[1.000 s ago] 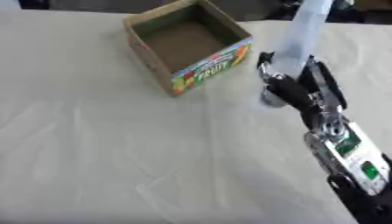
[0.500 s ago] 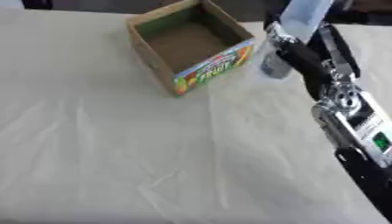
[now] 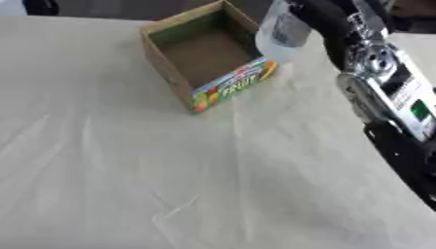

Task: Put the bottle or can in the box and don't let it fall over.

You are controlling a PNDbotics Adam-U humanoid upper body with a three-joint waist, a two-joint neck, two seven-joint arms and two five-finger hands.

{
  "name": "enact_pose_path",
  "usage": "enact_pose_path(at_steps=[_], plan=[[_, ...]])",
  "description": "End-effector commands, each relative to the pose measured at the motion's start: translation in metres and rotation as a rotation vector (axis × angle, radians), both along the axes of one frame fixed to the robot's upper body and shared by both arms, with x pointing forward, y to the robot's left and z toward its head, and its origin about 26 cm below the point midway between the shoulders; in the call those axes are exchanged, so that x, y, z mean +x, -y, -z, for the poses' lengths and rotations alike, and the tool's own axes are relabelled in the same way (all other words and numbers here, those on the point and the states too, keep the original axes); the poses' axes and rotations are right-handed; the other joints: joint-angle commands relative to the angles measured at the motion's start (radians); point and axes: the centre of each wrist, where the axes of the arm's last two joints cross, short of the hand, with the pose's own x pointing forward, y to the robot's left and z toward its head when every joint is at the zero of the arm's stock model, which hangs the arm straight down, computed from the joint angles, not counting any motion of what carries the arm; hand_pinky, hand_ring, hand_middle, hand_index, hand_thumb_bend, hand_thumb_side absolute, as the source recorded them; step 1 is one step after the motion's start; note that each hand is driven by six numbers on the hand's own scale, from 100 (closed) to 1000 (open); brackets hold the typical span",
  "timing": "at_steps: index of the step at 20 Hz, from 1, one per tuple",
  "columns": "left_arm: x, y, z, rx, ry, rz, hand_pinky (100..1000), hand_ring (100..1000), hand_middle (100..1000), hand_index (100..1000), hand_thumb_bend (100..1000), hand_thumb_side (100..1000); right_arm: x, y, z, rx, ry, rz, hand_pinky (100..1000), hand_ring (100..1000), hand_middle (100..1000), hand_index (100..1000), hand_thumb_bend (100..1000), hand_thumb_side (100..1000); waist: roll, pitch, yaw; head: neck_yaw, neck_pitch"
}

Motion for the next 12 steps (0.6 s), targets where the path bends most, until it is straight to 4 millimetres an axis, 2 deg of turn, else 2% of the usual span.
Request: enact_pose_path(at_steps=[1, 3, 7, 12], plan=[[0.0, 0.002, -0.015, 0.04, 0.043, 0.033, 1000, 648, 717, 715, 469, 359, 0.015, 0.007, -0.01, -0.019, 0.009, 0.046, 1000, 1000, 1000, 387, 100, 413, 0.003, -0.005, 0.019, -0.03, -0.025], [0.002, 0.006, -0.02, 0.05, 0.057, 0.061, 1000, 648, 717, 715, 470, 357, 0.031, 0.009, -0.008, -0.021, -0.009, 0.081, 1000, 1000, 1000, 383, 100, 398, 0.0, 0.002, 0.047, -0.055, -0.034], [0.006, 0.013, -0.03, 0.053, 0.099, 0.106, 1000, 650, 717, 716, 474, 353, 0.058, 0.014, -0.007, -0.017, 0.003, 0.137, 1000, 1000, 1000, 382, 100, 425, -0.01, 0.018, 0.105, -0.114, -0.047], [0.009, 0.017, -0.036, 0.047, 0.135, 0.127, 1000, 650, 716, 716, 478, 350, 0.084, 0.017, -0.002, 0.017, 0.03, 0.186, 1000, 1000, 1000, 380, 100, 424, -0.016, 0.032, 0.145, -0.169, -0.04]])
